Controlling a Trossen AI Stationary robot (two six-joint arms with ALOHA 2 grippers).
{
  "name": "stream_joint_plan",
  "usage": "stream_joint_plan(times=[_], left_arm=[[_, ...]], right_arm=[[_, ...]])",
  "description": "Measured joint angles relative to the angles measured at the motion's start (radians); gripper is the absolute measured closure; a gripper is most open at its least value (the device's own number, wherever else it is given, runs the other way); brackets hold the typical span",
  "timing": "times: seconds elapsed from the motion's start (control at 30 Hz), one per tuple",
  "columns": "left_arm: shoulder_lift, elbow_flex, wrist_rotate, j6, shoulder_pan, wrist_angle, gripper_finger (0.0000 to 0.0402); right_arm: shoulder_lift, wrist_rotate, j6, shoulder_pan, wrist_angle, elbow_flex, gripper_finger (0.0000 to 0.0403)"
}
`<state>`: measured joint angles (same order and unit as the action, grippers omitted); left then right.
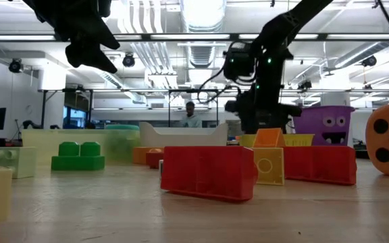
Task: Pick & Place Toys
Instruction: Put the orange game piece into the yellow bin
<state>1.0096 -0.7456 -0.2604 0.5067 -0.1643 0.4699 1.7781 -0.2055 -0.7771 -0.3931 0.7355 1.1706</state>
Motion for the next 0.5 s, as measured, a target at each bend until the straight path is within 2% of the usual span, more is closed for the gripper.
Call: stream_joint_plan(times=[0.17, 0.3, 0.5], left_arm=[[0.0, 0.0, 0.0, 0.0, 0.0, 0.0, 0.0048], [0.0, 0.0, 0.0, 0.0, 0.0, 0.001, 0.0048], [0.0, 0.0, 0.0, 0.0, 0.0, 0.001, 0.0048]], right_arm=[[-0.089, 0.01, 0.04, 0.016, 0.055, 0.0, 0.0107], [-0.166, 0.025, 0.135, 0.054, 0.12, 0.0, 0.0106], [-0.259, 0.038, 0.208, 0.186, 0.186, 0.0, 0.0106]])
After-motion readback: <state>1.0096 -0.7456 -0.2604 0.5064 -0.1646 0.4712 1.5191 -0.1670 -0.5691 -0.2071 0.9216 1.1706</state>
